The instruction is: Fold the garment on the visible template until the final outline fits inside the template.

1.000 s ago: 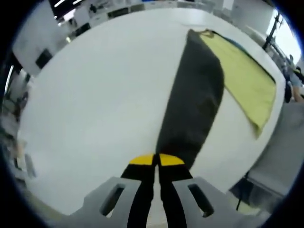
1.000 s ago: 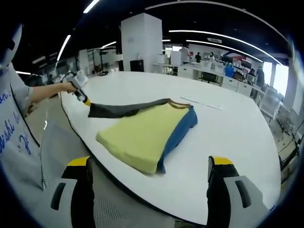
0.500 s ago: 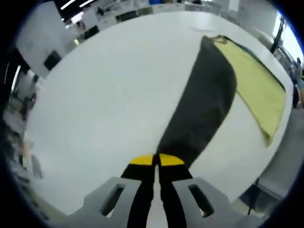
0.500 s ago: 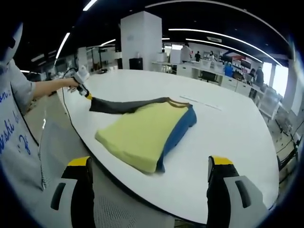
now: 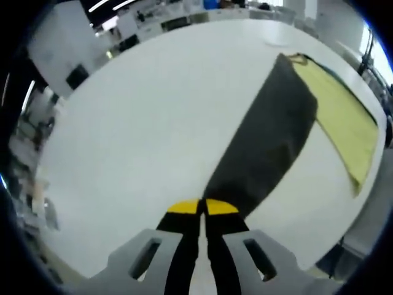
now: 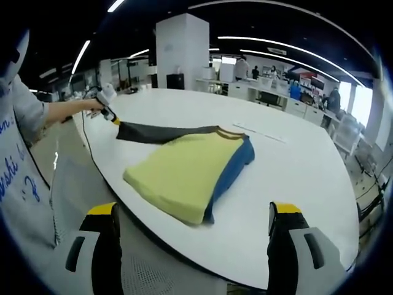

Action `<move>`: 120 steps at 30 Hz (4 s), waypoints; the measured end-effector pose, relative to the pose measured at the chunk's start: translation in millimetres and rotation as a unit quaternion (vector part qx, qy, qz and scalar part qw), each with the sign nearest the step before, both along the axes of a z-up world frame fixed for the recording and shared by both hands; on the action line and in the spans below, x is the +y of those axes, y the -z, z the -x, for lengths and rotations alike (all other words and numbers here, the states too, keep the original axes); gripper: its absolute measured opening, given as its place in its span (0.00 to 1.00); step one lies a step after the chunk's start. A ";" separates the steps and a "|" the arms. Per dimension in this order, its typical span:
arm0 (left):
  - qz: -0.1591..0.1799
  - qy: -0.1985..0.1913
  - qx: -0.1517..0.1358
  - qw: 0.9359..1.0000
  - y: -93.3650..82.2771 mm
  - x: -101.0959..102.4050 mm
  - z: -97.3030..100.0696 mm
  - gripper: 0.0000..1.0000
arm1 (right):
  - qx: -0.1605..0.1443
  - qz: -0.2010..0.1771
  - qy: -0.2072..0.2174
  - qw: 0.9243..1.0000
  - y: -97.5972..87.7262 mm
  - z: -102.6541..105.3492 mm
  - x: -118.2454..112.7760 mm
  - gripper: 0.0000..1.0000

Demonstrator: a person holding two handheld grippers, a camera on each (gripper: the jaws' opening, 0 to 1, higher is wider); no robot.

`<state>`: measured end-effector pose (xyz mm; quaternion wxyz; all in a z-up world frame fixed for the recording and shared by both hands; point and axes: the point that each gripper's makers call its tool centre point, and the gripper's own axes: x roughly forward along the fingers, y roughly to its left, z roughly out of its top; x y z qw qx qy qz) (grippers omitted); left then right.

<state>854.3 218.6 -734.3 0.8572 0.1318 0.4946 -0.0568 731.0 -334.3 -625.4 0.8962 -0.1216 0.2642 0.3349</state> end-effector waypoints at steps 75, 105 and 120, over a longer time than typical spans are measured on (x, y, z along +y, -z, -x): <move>-0.072 0.041 0.067 0.994 44.7 49.9 -52.0 0.00 | 0.035 0.008 0.021 0.999 10.9 -3.8 16.3 1.00; -0.120 0.066 0.022 0.990 29.7 61.6 -44.8 0.37 | 0.019 0.004 0.013 1.000 5.0 -10.0 18.2 1.00; -0.015 0.017 -0.035 0.999 12.7 38.7 -37.3 0.50 | 0.013 0.003 0.004 1.000 4.4 -9.0 20.0 1.00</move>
